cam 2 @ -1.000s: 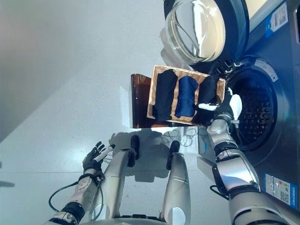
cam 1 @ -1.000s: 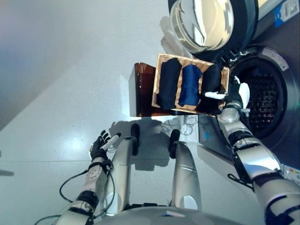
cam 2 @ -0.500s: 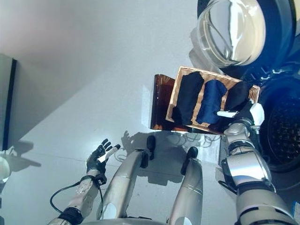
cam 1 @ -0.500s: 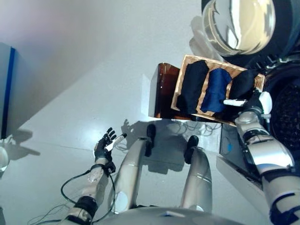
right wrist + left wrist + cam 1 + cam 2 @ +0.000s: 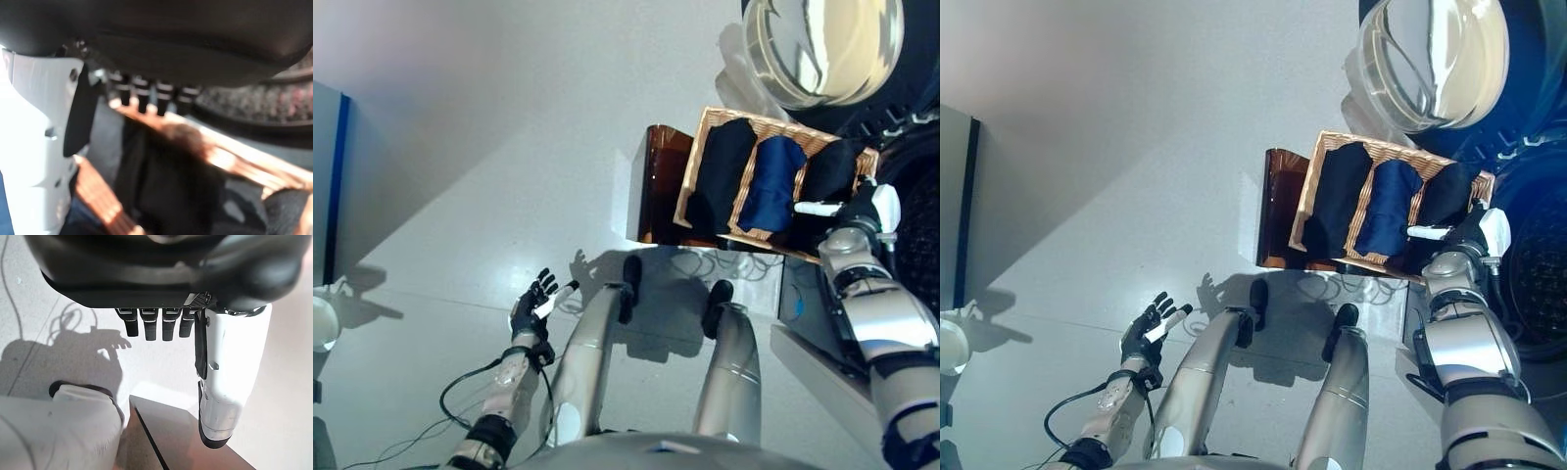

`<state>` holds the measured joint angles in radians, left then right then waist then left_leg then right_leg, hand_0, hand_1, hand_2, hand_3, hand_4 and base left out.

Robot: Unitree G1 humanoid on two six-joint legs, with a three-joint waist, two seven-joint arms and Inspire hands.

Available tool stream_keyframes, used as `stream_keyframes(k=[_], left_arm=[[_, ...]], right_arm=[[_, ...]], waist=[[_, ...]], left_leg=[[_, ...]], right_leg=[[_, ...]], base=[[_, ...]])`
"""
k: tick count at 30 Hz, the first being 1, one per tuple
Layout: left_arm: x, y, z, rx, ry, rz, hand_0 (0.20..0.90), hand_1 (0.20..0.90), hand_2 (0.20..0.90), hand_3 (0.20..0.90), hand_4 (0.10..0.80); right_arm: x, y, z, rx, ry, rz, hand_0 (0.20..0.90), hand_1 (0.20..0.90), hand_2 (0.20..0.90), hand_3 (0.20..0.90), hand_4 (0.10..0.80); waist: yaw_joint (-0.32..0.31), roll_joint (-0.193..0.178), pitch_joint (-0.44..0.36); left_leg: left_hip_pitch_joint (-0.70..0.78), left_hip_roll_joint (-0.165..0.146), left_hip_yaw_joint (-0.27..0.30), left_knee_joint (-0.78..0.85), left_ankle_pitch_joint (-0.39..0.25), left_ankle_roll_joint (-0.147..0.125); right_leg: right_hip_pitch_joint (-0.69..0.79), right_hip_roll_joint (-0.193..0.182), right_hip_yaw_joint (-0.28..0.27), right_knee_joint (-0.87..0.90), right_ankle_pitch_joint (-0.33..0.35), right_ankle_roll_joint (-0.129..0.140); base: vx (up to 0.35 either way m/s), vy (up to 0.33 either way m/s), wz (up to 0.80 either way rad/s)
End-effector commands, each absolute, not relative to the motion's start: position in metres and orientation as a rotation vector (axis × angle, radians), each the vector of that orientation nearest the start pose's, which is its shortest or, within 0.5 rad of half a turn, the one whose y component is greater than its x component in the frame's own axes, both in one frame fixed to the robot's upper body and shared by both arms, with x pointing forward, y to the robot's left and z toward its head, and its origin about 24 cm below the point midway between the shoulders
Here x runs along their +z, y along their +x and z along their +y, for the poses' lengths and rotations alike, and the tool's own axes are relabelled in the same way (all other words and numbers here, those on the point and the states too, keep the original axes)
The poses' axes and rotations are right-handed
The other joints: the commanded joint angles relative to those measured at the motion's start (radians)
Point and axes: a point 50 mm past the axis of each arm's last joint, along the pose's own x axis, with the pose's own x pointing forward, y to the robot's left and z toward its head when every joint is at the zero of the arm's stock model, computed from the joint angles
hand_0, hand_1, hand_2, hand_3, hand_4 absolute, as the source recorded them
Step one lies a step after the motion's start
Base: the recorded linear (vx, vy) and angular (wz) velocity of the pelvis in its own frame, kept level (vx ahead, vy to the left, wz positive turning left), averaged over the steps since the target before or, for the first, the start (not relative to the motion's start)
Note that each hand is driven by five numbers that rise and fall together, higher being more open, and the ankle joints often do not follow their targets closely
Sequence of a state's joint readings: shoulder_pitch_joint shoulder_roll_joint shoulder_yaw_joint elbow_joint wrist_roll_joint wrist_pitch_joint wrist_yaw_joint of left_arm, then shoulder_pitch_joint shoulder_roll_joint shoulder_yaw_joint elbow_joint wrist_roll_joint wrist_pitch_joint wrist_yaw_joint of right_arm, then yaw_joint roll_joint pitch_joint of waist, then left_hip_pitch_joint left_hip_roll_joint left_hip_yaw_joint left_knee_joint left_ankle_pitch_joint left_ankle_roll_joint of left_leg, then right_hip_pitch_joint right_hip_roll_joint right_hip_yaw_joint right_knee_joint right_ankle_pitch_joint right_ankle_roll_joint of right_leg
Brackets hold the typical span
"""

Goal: Pick up the clothes and place them into the washing machine

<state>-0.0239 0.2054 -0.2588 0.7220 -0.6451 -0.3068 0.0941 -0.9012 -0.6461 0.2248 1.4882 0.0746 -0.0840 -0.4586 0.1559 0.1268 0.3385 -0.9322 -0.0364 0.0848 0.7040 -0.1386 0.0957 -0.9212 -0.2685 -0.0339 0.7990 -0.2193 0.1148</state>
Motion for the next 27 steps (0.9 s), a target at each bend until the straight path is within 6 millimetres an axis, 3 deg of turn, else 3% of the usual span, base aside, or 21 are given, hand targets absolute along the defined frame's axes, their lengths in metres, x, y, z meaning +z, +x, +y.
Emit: stream_keyframes(k=[1, 11, 23, 24, 25, 26, 27], left_arm=[[-0.083, 0.196, 0.194, 0.227, -0.281, 0.420, 0.900, 0.900, 0.900, 0.900, 0.800], [-0.082, 0.185, 0.193, 0.221, -0.298, 0.422, 0.900, 0.900, 0.900, 0.900, 0.800], [-0.076, 0.184, 0.192, 0.204, -0.313, 0.394, 0.900, 0.900, 0.900, 0.900, 0.800], [-0.077, 0.183, 0.192, 0.204, -0.312, 0.398, 0.900, 0.900, 0.900, 0.900, 0.800], [-0.077, 0.182, 0.192, 0.204, -0.313, 0.398, 0.900, 0.900, 0.900, 0.900, 0.800], [-0.078, 0.182, 0.193, 0.205, -0.312, 0.401, 0.900, 0.900, 0.900, 0.900, 0.800], [-0.079, 0.181, 0.193, 0.209, -0.309, 0.404, 0.900, 0.900, 0.900, 0.900, 0.800]], right_arm=[[0.129, 0.318, -0.397, -0.945, -0.731, 0.281, 0.900, 0.900, 0.900, 0.900, 0.800], [0.131, 0.317, -0.398, -0.955, -0.705, 0.269, 0.900, 0.900, 0.900, 0.900, 0.800], [0.132, 0.329, -0.384, -0.902, -0.674, 0.238, 0.900, 0.900, 0.900, 0.900, 0.800], [0.131, 0.332, -0.381, -0.888, -0.677, 0.233, 0.776, 0.776, 0.776, 0.776, 0.712], [0.130, 0.333, -0.379, -0.877, -0.683, 0.232, 0.505, 0.505, 0.505, 0.505, 0.518], [0.130, 0.333, -0.379, -0.875, -0.684, 0.233, 0.304, 0.304, 0.304, 0.304, 0.375], [0.131, 0.334, -0.378, -0.872, -0.686, 0.231, 0.200, 0.200, 0.200, 0.200, 0.300]], waist=[[0.003, 0.024, -0.024], [0.017, 0.047, -0.027], [0.029, 0.056, -0.039], [0.031, 0.055, -0.040], [0.032, 0.055, -0.041], [0.033, 0.054, -0.042], [0.034, 0.052, -0.045]], left_leg=[[-0.017, 0.060, -0.077, 0.161, -0.117, -0.135], [-0.089, 0.050, -0.081, 0.212, -0.134, -0.132], [-0.165, 0.040, -0.089, 0.269, -0.139, -0.126], [-0.166, 0.039, -0.089, 0.269, -0.138, -0.126], [-0.171, 0.038, -0.089, 0.270, -0.137, -0.124], [-0.172, 0.037, -0.089, 0.269, -0.136, -0.124], [-0.176, 0.036, -0.091, 0.271, -0.135, -0.124]], right_leg=[[0.013, -0.004, 0.039, -0.006, 0.062, -0.002], [-0.076, -0.011, 0.056, 0.081, 0.024, -0.012], [-0.156, -0.015, 0.069, 0.155, -0.003, -0.024], [-0.160, -0.014, 0.070, 0.156, -0.003, -0.025], [-0.166, -0.012, 0.072, 0.160, -0.001, -0.024], [-0.167, -0.012, 0.071, 0.158, -0.001, -0.024], [-0.171, -0.013, 0.072, 0.158, 0.000, -0.024]], base=[[-0.004, -0.006, 0.06], [-0.002, 0.000, 0.04], [-0.006, -0.009, 0.05], [0.000, 0.000, 0.00], [0.000, 0.000, 0.00], [0.000, 0.000, 0.00], [0.000, 0.000, 0.00]])
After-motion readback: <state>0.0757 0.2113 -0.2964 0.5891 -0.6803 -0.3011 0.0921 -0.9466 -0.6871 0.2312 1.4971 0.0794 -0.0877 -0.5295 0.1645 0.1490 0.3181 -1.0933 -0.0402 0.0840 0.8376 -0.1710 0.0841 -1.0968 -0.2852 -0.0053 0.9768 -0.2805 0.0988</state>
